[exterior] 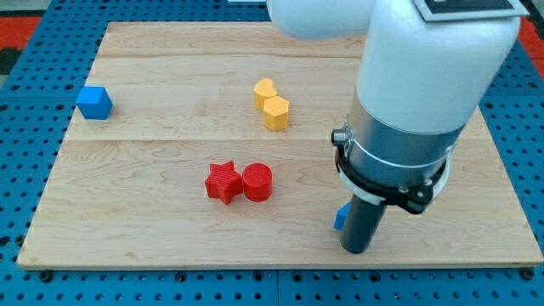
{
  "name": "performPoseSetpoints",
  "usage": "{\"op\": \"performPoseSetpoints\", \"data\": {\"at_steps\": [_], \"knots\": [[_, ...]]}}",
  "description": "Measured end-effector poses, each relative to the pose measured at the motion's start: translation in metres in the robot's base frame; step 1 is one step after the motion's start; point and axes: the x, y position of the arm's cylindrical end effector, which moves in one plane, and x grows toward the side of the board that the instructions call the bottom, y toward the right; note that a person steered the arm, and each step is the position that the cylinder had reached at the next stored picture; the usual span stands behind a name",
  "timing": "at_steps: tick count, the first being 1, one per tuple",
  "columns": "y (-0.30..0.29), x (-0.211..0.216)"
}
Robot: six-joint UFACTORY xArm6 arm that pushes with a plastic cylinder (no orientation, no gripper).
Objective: Place the blue triangle horizontally to the red circle
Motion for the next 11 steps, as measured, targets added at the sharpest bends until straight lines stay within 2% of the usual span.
{"op": "performPoseSetpoints", "data": {"at_steps": [3,11], "knots": [[0.032,-0.057],[0.063,-0.058]]}}
